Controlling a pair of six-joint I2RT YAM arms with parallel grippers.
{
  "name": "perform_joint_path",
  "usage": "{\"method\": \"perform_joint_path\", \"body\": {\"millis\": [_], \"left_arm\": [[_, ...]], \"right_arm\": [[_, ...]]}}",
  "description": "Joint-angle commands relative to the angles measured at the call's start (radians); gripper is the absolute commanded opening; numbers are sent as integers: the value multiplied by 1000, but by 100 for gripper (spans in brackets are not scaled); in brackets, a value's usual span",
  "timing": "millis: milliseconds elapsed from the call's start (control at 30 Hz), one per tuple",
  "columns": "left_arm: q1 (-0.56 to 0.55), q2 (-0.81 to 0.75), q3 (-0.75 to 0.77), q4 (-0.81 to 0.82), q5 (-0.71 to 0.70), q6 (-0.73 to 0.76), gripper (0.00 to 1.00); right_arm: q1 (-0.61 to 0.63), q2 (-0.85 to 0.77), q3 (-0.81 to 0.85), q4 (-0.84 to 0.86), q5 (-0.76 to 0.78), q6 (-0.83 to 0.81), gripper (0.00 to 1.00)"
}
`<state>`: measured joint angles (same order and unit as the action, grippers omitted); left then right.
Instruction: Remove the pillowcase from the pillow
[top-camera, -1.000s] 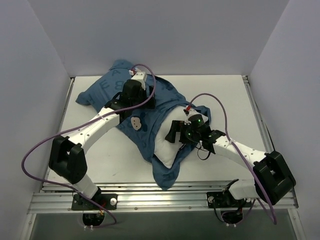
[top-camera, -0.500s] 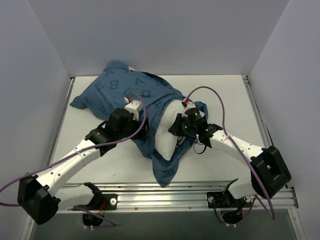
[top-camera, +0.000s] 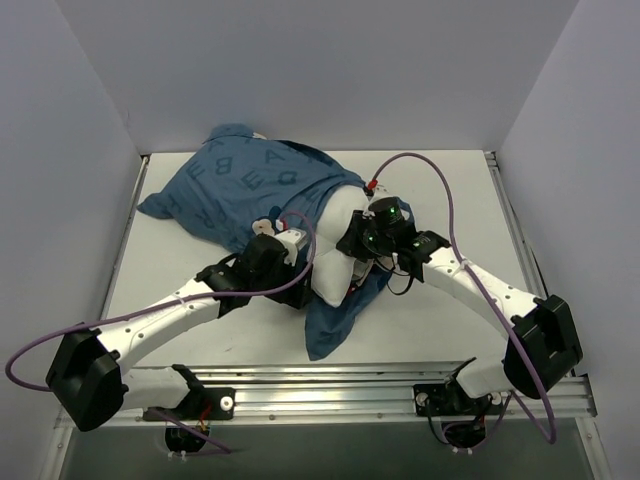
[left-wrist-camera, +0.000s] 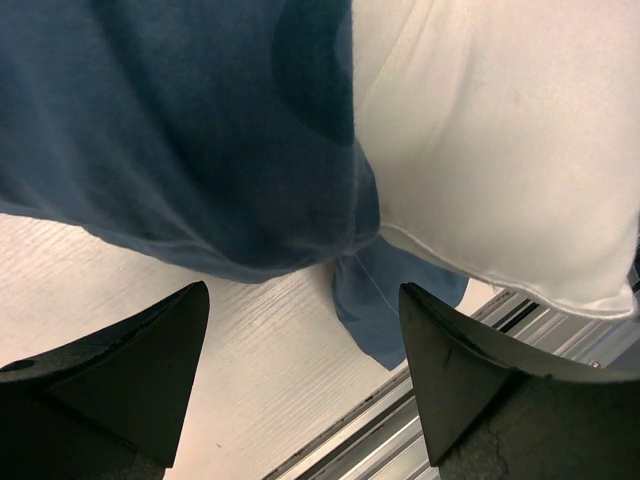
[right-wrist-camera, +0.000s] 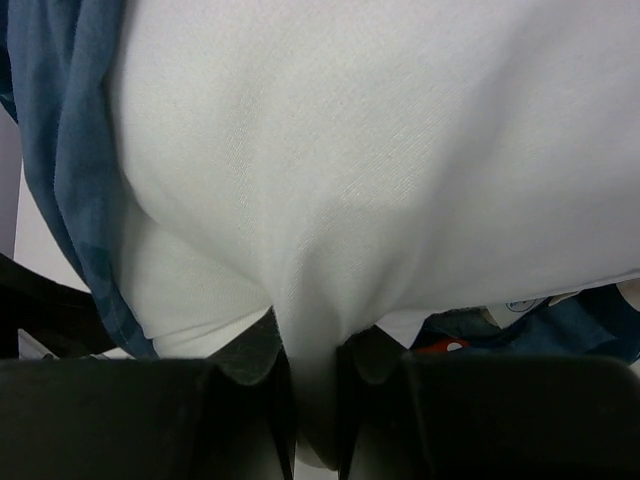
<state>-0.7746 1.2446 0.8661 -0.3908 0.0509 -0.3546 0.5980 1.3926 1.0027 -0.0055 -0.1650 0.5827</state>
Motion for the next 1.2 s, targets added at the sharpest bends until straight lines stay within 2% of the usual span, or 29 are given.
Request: {"method": "perform_joint_path", "body": {"millis": [0,167,300,400,433,500,533,633,767,900,1167], "left_arm": [[-17,35,7,92,3,8,84],[-18,99,10,125,-81,-10,80],[-18,125,-2,170,-151,-40,72],[-20,130,-32,233,-193,-92,58],[-18,130,-45,250,-206,-102,47],[-17,127,-58,283,-246,-130,35],[-18,127,-67,303,-272,-138,23],[-12,130,-73,306,-341,-184,3],[17,156,-65,264,-500,-267,2],[101,202,-44,182,-591,-418,2],[279,285,-18,173,-622,-580,2]], "right_arm": [[13,-50,60,35,30,5,0],[19,-60,57,32,33,11,0],[23,-70,56,32,32,19,0],[23,-81,54,27,28,20,0],[23,-89,54,22,27,20,0],[23,-102,59,13,24,17,0],[23,-107,60,10,18,17,0],[23,-129,73,-37,-24,13,0],[22,-170,132,-112,-86,-6,0],[20,-230,203,-256,-140,-50,0],[-43,-339,267,-479,-255,-133,0]]}}
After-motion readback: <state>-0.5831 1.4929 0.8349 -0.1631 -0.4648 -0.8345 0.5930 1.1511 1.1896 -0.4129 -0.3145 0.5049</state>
